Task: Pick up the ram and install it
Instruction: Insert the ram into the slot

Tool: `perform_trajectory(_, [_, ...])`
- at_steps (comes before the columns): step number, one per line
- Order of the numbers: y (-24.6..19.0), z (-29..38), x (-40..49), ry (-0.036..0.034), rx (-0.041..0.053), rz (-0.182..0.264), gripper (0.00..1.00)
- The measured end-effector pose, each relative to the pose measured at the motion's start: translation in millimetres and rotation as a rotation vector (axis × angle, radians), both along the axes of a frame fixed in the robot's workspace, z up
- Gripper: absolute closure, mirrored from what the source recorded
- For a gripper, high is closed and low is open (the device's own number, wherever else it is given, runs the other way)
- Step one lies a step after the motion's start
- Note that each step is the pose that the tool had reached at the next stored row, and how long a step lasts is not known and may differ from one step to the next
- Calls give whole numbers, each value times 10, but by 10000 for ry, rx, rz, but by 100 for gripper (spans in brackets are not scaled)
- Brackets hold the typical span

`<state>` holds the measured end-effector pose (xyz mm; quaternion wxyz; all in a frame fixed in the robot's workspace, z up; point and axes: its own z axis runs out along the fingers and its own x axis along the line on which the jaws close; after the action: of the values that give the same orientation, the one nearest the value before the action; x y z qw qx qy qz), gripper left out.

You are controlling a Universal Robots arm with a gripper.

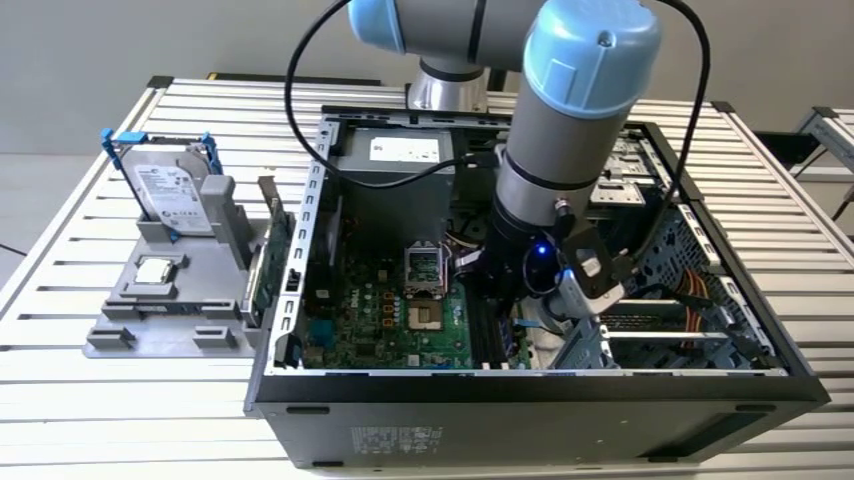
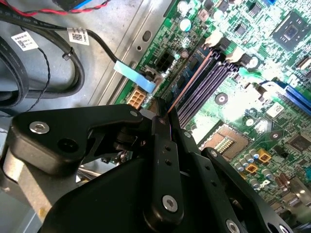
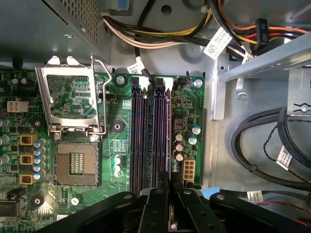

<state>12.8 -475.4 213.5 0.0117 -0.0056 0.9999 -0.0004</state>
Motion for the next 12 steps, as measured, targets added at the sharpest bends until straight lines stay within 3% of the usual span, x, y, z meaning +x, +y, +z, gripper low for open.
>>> perform_trajectory(12, [16,9,-18,0,10,0,100])
